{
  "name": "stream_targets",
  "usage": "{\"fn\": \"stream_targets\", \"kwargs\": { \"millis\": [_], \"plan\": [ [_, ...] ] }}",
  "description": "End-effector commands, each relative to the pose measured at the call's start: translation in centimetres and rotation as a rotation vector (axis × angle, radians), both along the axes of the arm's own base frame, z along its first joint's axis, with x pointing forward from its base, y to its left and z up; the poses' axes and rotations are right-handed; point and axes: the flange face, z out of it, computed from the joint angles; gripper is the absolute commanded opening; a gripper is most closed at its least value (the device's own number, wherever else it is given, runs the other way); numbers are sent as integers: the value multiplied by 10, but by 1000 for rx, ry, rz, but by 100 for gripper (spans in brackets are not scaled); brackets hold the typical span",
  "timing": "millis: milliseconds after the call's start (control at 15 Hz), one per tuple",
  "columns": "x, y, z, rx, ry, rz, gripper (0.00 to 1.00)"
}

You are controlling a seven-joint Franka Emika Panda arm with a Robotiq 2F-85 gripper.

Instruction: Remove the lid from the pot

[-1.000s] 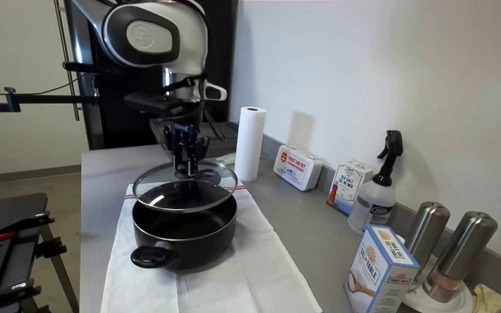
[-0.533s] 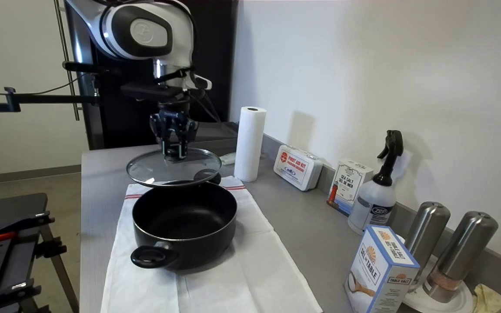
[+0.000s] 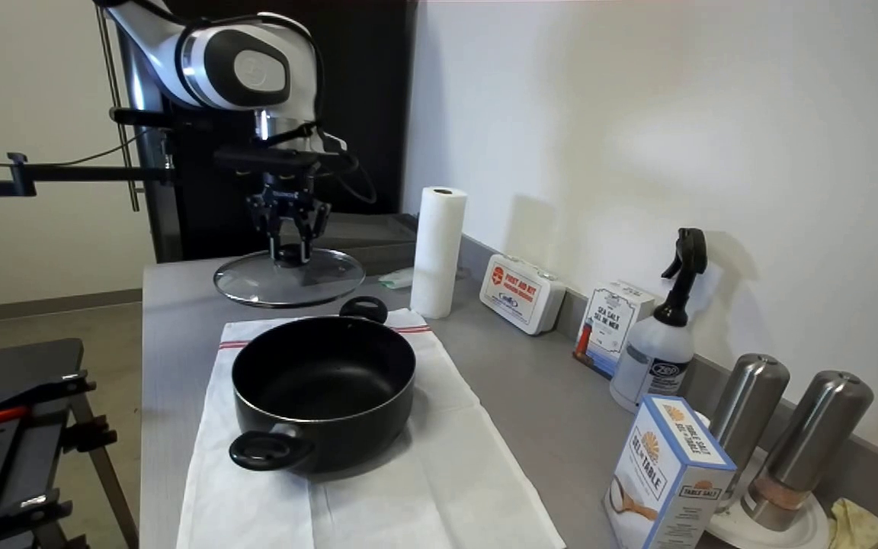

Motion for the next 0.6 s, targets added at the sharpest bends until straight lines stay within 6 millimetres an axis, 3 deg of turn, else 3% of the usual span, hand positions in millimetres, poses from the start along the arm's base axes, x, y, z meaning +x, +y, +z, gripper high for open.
{"fn": "stream_targets", "kwargs": {
  "millis": [0, 267, 533],
  "plan": [
    [10, 32, -12, -14, 13, 117, 25],
    [13, 55, -37, -28, 35, 202, 25],
    [20, 62, -60, -26, 43, 245, 25]
  ]
}}
